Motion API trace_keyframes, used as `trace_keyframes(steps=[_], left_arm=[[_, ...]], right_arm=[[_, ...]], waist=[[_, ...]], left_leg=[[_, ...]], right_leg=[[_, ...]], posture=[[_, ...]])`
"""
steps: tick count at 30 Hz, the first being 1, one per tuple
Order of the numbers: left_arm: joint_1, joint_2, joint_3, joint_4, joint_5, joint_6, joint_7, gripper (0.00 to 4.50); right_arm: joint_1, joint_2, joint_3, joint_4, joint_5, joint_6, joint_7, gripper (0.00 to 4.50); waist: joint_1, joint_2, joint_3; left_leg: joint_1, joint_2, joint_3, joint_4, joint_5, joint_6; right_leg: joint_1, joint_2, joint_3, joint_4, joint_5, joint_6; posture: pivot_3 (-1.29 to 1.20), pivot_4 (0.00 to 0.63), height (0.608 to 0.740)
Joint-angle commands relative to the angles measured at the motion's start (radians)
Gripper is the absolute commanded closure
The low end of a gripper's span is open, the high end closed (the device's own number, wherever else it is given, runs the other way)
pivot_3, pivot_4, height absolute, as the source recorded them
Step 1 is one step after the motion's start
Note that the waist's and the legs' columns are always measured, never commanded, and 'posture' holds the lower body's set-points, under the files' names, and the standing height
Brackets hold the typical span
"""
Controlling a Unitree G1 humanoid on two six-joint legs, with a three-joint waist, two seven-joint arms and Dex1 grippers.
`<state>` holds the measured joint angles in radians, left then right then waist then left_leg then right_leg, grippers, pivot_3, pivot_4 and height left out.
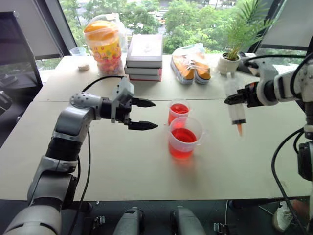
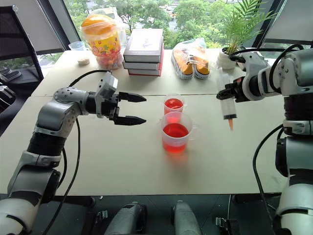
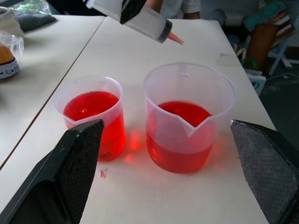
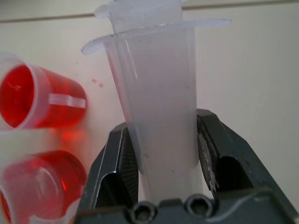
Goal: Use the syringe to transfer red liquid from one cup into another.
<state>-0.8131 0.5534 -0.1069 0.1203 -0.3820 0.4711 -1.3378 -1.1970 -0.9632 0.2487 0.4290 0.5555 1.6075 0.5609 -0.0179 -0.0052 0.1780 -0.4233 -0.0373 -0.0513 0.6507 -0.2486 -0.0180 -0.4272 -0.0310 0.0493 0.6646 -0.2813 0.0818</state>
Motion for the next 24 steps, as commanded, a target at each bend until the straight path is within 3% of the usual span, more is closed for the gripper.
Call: trace_keyframes(steps=[1, 9, 15, 21, 24], left_arm=[[0.008, 0.006, 0.009, -0.049, -0.019, 0.005, 0.016, 0.05], [0.019, 0.013, 0.025, -0.093, -0.045, 0.047, 0.042, 0.05], [0.038, 0.029, 0.03, -0.135, -0.08, 0.08, 0.047, 0.0], [0.041, 0.047, 0.046, -0.134, -0.102, 0.098, 0.063, 0.0], [0.05, 0.07, 0.067, -0.137, -0.119, 0.115, 0.075, 0.0]], right_arm=[[0.008, -0.004, 0.067, 0.075, -0.053, -0.044, 0.069, 3.08], [0.056, 0.058, 0.106, 0.242, -0.175, -0.2, 0.144, 3.08], [0.062, 0.042, 0.036, 0.198, -0.189, -0.188, 0.176, 0.19], [0.151, -0.086, -0.131, -0.186, -0.09, -0.085, 0.221, 0.08], [0.274, -0.162, -0.327, -0.478, 0.022, -0.074, 0.28, 0.08]], waist=[[-0.001, 0.0, 0.0], [0.002, 0.0, 0.0], [0.003, 0.0, 0.0], [0.006, 0.0, 0.0], [0.009, 0.0, 0.0]], left_leg=[[0.0, 0.0, 0.0, 0.0, 0.0, 0.0], [-0.001, 0.0, 0.0, 0.002, 0.0, 0.0], [-0.001, 0.0, 0.0, 0.002, 0.0, 0.0], [-0.002, 0.0, -0.001, 0.002, 0.0, 0.0], [-0.002, 0.0, -0.002, 0.002, 0.0, 0.0]], right_leg=[[0.0, 0.0, 0.0, 0.0, 0.0, 0.0], [-0.001, 0.001, 0.0, 0.001, 0.0, 0.0], [-0.001, 0.001, 0.0, 0.001, 0.0, 0.0], [-0.001, 0.001, -0.001, 0.001, 0.0, 0.0], [-0.001, 0.001, -0.002, 0.0, 0.0, 0.0]], posture=[[0.0, 0.15, 0.74], [0.0, 0.15, 0.74], [0.0, 0.15, 0.74], [0.0, 0.15, 0.74], [0.0, 0.15, 0.74]])
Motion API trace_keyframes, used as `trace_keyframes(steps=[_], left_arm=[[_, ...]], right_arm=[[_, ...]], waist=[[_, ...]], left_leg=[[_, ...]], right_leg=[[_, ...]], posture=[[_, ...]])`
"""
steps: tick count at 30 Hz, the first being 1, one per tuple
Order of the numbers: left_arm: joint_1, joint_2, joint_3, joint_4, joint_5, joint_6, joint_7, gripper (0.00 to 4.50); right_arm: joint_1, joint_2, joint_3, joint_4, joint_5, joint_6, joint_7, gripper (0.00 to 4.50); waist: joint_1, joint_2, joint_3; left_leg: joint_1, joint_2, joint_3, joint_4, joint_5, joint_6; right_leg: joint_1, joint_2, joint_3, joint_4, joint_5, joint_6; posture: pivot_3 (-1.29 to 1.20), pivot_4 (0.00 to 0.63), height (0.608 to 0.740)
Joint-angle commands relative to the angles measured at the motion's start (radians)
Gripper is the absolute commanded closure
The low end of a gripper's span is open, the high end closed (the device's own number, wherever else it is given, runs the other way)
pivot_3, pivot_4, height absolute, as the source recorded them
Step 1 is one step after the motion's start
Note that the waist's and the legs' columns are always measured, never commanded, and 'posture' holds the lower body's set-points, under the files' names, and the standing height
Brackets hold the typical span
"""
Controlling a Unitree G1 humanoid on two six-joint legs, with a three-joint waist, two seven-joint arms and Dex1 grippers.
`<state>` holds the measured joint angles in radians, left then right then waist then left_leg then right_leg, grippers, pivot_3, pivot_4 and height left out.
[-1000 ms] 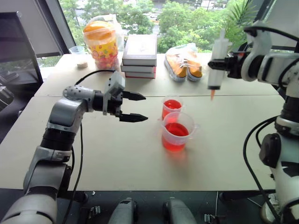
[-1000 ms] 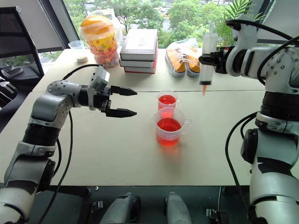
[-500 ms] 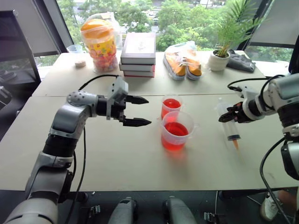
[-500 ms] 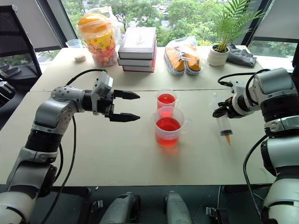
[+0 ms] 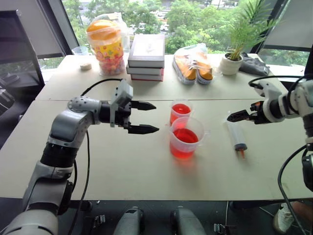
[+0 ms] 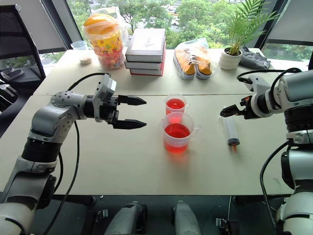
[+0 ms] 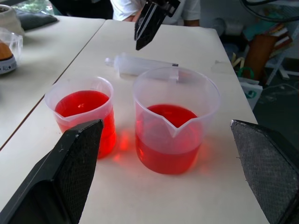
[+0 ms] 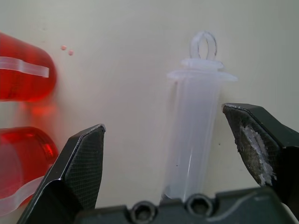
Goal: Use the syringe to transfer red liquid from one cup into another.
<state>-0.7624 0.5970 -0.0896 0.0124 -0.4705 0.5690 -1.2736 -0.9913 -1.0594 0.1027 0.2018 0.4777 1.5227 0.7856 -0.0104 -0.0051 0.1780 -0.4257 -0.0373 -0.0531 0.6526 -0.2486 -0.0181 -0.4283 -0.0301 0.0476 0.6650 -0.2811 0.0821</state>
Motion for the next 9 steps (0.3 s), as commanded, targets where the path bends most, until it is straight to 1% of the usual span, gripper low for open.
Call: trace_keyframes(steps=[1, 2, 5, 9], left_arm=[[0.005, 0.034, 0.055, -0.033, -0.032, 0.018, 0.013, 0.0], [0.011, 0.042, 0.059, -0.036, -0.032, 0.021, 0.018, 0.0], [0.032, 0.065, 0.074, -0.054, -0.04, 0.038, 0.033, 0.0], [0.052, 0.08, 0.09, -0.077, -0.05, 0.06, 0.062, 0.0]], right_arm=[[0.104, -0.069, -0.257, -0.323, 0.133, 0.024, 0.065, 0.08], [0.136, -0.069, -0.341, -0.392, 0.174, 0.052, 0.081, 0.08], [0.308, -0.086, -0.556, -0.602, 0.245, 0.03, 0.131, 0.08], [0.486, -0.04, -0.767, -0.776, 0.31, 0.057, 0.145, 0.08]], waist=[[0.0, 0.0, 0.0], [0.0, 0.0, 0.0], [0.0, 0.0, 0.0], [0.0, 0.0, 0.0]], left_leg=[[0.0, 0.0, -0.001, 0.0, 0.0, 0.0], [0.0, 0.0, -0.001, 0.0, 0.0, 0.0], [0.0, 0.0, -0.001, 0.001, 0.0, 0.0], [0.001, 0.0, -0.001, 0.006, 0.0, 0.001]], right_leg=[[0.0, 0.0, 0.0, 0.0, 0.0, 0.0], [0.0, 0.0, -0.001, 0.0, 0.0, 0.0], [0.002, 0.0, -0.001, 0.0, 0.0, 0.0], [0.004, 0.0, -0.001, 0.002, 0.0, 0.0]], posture=[[0.0, 0.15, 0.74], [0.0, 0.15, 0.74], [0.0, 0.15, 0.74], [0.0, 0.15, 0.74]])
